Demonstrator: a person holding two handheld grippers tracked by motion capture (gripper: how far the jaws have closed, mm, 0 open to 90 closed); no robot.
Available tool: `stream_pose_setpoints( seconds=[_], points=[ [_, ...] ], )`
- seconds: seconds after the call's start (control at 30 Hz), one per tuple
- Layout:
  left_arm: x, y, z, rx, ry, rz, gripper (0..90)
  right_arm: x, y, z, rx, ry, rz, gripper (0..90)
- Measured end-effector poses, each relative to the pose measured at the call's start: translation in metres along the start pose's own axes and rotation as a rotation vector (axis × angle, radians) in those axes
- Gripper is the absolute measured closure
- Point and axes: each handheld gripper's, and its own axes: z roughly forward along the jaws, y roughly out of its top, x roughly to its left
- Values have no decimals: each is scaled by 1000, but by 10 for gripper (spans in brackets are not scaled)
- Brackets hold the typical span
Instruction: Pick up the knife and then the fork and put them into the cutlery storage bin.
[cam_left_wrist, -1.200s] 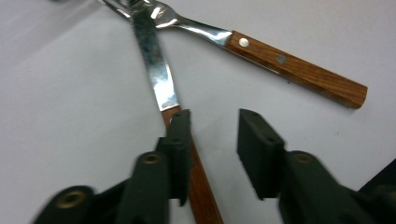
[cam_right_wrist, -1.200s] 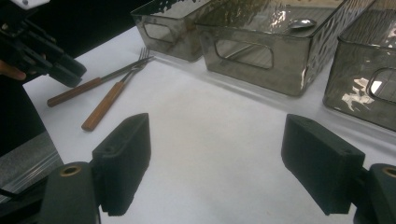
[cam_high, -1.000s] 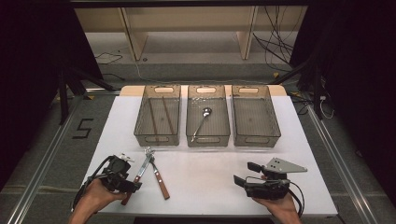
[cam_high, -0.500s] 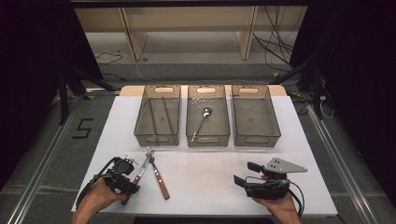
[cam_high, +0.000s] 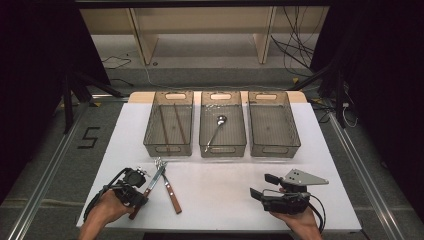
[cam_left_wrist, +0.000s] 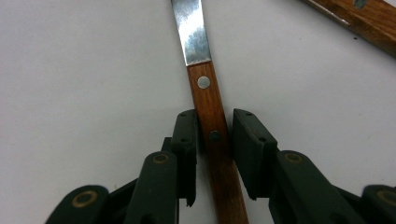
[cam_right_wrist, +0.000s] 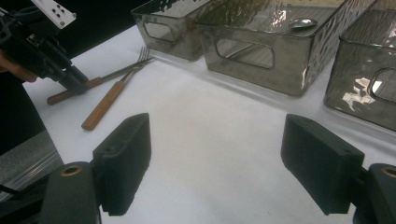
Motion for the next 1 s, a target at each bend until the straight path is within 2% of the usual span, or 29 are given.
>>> stream_pose_setpoints(
  seconds=[0.1, 0.23, 0.33, 0.57, 0.87, 1.0],
  points=[
    [0, 0, 0, 2, 1, 5, 711, 0, 0, 0, 2, 0, 0, 253],
    [-1, 1, 0, -18, -31, 10, 750, 0, 0, 0, 2, 0, -1, 254],
    [-2, 2, 0, -7, -31, 28, 753, 0, 0, 0, 3, -1, 0, 255],
    [-2, 2, -2, -26, -40, 43, 756, 0, 0, 0, 1, -2, -2, 255],
    [-1, 2, -14, -99, -57, 48, 758, 0, 0, 0, 2, -3, 3, 255],
    [-4, 4, -21, -135, -82, 63, 758, 0, 0, 0, 1, -3, 3, 255]
  ],
)
